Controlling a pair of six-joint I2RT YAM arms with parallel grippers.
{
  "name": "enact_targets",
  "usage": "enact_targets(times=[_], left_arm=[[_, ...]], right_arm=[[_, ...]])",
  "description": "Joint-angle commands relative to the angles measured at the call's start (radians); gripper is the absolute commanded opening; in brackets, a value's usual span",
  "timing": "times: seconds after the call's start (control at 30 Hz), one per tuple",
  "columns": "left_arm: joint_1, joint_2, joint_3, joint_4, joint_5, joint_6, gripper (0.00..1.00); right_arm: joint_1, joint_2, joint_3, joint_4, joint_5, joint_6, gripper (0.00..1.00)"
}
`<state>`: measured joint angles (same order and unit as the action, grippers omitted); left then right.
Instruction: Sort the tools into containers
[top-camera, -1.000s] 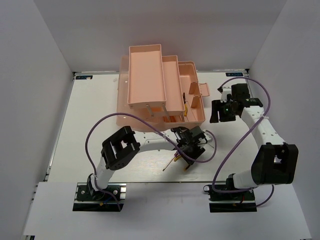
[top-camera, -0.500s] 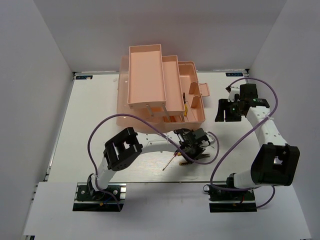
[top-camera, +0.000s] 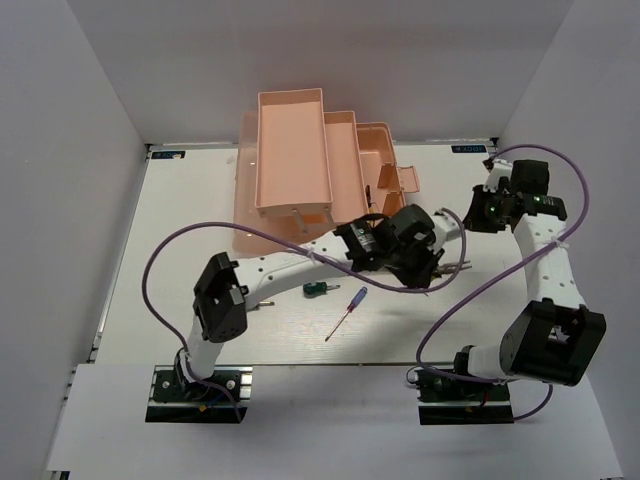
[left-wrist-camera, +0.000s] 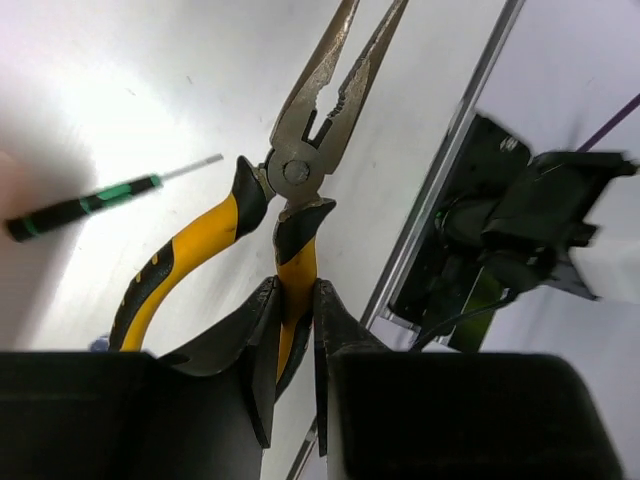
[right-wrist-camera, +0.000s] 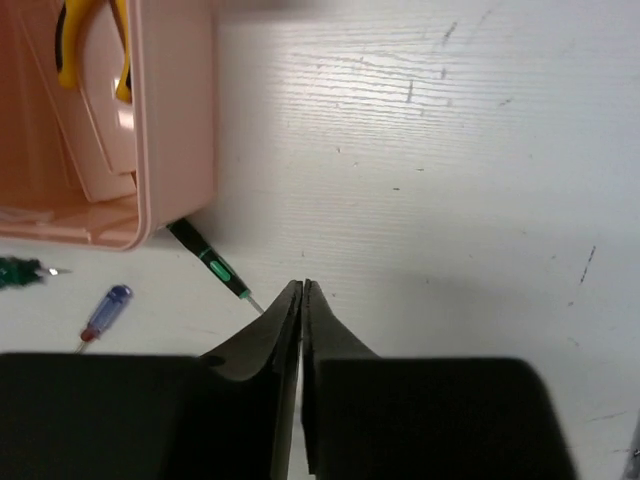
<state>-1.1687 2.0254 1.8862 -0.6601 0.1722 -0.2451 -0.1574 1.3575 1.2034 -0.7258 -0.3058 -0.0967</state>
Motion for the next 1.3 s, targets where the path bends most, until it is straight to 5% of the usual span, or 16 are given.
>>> enact_targets(times=[0.0,0.2,0.9,0.97,1.0,1.03,1.1,1.2,1.27], left_arm=[[0.047,-0.106,0.019,0.02,-0.014,-0.005,0.0],[0.142,-0.117,0.011,0.155,-0.092,-0.017,0.0],[0.382,0.205,0.271,0.343,0.082,-0.168,0.0],[0.392,0.205,0.271,0.33,0.082,-0.168,0.16],[0.392,0.205,0.271,0.33,0.092,-0.168,0.38],[0.392,0.205,0.261,0.33,0.092,-0.168,0.49],[0.392,0.196,0.261,0.33,0.092,-0.168,0.68],[0.392,0.196,0.312,0.33,0.092,-0.157,0.73],[0.392,0.196,0.349,0.309,0.102,-0.138,0.74]], right_arm=[[-0.04,-0.049,0.028,0.058,0.014,0.003,0.04],[-0.12,-0.116,-0.007,0.164,0.068,0.002,0.0],[-0.174,-0.113,-0.085,0.118,-0.052,0.041,0.0],[-0.177,-0.107,-0.084,0.12,-0.058,0.038,0.0],[-0.176,-0.103,-0.084,0.121,-0.068,0.034,0.0],[-0.176,-0.1,-0.081,0.118,-0.087,0.031,0.0],[-0.176,-0.086,-0.073,0.103,-0.12,0.0,0.19],[-0.172,-0.051,-0.047,0.042,-0.24,-0.07,0.42],[-0.166,-0.026,-0.021,-0.015,-0.358,-0.122,0.47]])
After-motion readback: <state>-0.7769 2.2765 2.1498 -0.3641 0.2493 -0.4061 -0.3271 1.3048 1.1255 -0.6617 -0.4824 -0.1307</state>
